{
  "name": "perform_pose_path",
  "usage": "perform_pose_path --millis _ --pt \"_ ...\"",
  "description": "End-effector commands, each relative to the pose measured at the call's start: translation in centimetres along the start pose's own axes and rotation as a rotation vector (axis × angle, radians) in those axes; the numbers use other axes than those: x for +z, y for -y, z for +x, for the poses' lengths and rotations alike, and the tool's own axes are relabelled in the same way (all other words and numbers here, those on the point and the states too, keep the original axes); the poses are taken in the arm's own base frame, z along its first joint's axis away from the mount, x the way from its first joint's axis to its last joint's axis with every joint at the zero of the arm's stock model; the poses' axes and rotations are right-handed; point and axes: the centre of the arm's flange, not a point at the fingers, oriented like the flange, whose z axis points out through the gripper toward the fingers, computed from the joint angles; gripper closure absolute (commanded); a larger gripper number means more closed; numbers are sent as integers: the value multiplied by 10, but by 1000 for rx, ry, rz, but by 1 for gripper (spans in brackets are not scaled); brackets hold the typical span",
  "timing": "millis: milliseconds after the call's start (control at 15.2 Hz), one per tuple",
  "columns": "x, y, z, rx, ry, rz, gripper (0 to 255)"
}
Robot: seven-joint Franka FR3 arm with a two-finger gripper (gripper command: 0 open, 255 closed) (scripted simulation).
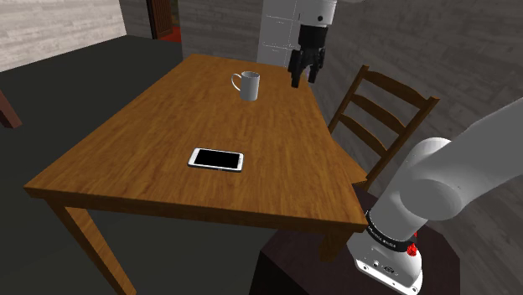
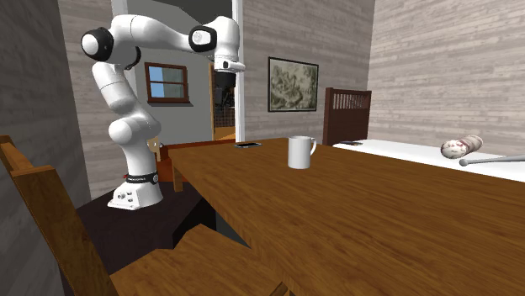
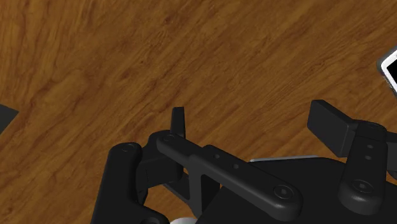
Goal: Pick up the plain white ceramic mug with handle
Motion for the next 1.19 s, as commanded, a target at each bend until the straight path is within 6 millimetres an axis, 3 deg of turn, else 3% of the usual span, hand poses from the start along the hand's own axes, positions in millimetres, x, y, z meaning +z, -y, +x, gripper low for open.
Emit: perform_pose_path --millis 0,1122 --pt "3 -9 23 -2 -3 -2 0" --pt "11 -73 235 -18 -20 -9 0"
